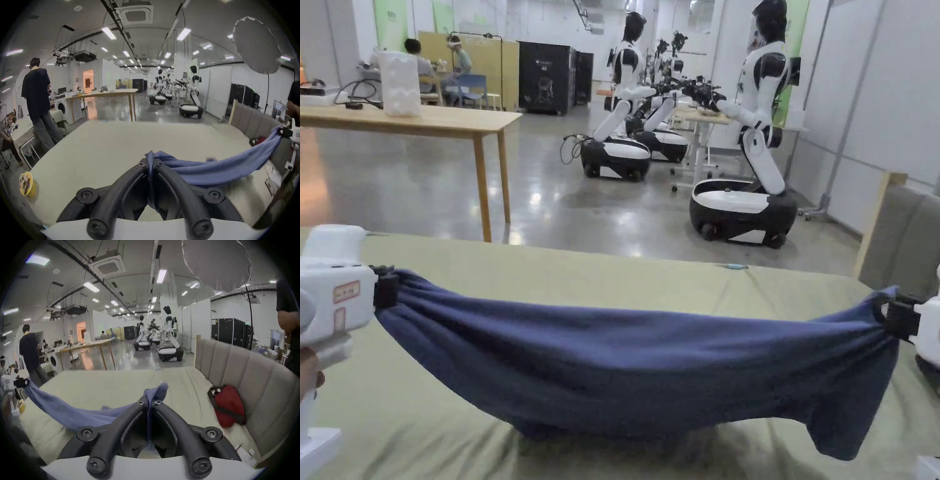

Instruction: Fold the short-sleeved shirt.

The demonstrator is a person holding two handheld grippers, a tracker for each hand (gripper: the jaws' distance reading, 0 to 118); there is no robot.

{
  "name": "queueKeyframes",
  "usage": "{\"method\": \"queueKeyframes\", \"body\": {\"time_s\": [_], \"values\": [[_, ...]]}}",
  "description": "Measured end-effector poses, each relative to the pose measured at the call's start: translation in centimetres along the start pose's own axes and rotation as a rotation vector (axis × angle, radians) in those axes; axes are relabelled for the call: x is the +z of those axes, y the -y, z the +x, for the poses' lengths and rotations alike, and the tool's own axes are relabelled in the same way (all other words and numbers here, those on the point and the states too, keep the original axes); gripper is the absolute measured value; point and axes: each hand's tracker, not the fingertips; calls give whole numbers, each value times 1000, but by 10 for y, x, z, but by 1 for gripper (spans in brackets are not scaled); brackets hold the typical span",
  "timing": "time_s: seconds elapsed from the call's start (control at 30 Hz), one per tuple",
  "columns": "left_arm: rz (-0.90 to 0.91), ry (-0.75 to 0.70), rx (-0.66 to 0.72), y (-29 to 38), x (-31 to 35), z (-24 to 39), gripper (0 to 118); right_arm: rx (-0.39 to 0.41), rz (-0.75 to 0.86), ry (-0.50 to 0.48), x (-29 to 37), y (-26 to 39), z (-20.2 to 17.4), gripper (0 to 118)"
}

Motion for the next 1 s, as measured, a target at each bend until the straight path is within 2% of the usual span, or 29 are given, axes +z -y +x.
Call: {"method": "queueKeyframes", "body": {"time_s": [0.13,0.23,0.33,0.37,0.4,0.43,0.47,0.5,0.53,0.6,0.67,0.8,0.83,0.87,0.9,0.93,0.97,1.0], "values": [[-113,61,-12,84,33,-7,0,-13,-128,-20,24,98,7,4],[-248,35,-18,152,44,-12,0,9,-249,3,38,173,7,4],[-332,-2,55,198,44,-19,2,36,-341,23,41,226,5,4],[-331,-7,75,207,44,-20,7,20,-331,29,38,235,5,6],[-324,-9,76,206,46,-19,30,-10,-331,27,39,238,6,17],[-320,-15,82,204,49,-18,67,-26,-323,39,40,236,6,42],[-312,-22,86,199,55,-15,104,-22,-305,52,44,228,2,73],[-280,-36,79,190,63,-11,118,-13,-292,56,51,215,-4,100],[-225,-20,66,177,73,-6,117,-2,-250,27,58,199,-11,105],[-58,-16,-6,141,92,16,117,76,-93,-7,73,162,-35,105],[42,-32,-93,109,100,42,117,103,25,-45,89,123,-67,105],[231,-71,-135,76,107,85,116,72,208,-71,95,88,-113,105],[245,-75,-115,76,108,89,114,65,234,-76,96,86,-120,98],[249,-65,-99,77,109,92,104,58,258,-81,96,85,-126,75],[246,-62,-80,78,110,94,58,62,251,-51,94,86,-130,12],[230,-63,-76,83,105,93,0,66,241,-10,91,85,-135,1],[193,-116,-28,83,101,91,0,60,249,-30,90,87,-137,0],[185,-11,-43,89,104,88,0,35,228,-100,89,86,-139,0]]}}
